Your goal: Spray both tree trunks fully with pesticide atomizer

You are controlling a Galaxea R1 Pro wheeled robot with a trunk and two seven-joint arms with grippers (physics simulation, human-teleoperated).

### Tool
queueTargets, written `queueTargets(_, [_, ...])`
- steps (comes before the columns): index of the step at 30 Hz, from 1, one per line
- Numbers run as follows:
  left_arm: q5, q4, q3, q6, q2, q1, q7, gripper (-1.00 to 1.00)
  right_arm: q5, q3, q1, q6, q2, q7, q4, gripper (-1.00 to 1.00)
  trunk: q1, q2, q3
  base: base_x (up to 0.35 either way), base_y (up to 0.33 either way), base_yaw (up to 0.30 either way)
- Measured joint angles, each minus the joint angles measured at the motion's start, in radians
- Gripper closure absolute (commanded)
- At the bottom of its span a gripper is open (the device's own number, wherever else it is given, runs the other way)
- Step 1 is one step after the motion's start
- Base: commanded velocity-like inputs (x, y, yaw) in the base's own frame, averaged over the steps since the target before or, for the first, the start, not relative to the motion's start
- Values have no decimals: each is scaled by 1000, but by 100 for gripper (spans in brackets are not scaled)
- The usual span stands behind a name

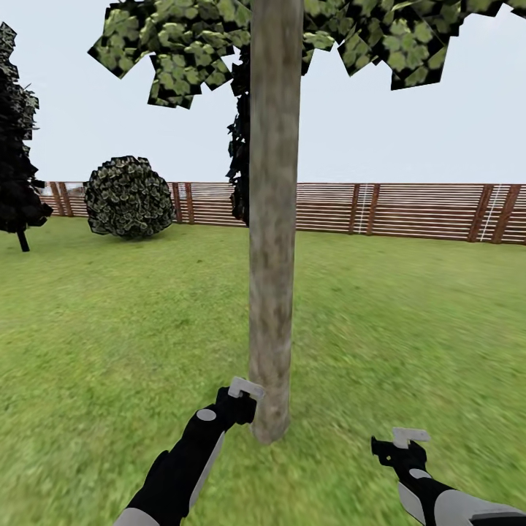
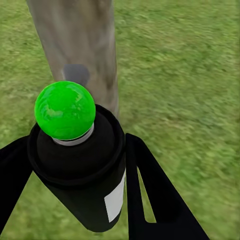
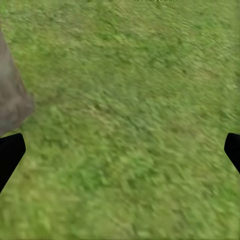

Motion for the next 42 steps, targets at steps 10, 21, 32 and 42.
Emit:
queueTargets(10, [0,0,0,0,0,0,0,100,0,0,0,0,0,1,0,-100,0,0,0,90,-5,0])
queueTargets(21, [0,0,0,0,0,0,0,100,0,0,0,0,0,1,0,-100,0,0,0,108,0,0])
queueTargets(32, [0,0,-1,0,0,0,-2,100,0,0,0,0,0,1,0,-100,0,0,0,213,0,0])
queueTargets(42, [0,0,0,0,0,0,-2,100,0,0,0,0,0,1,0,-100,0,0,-1,102,0,0])
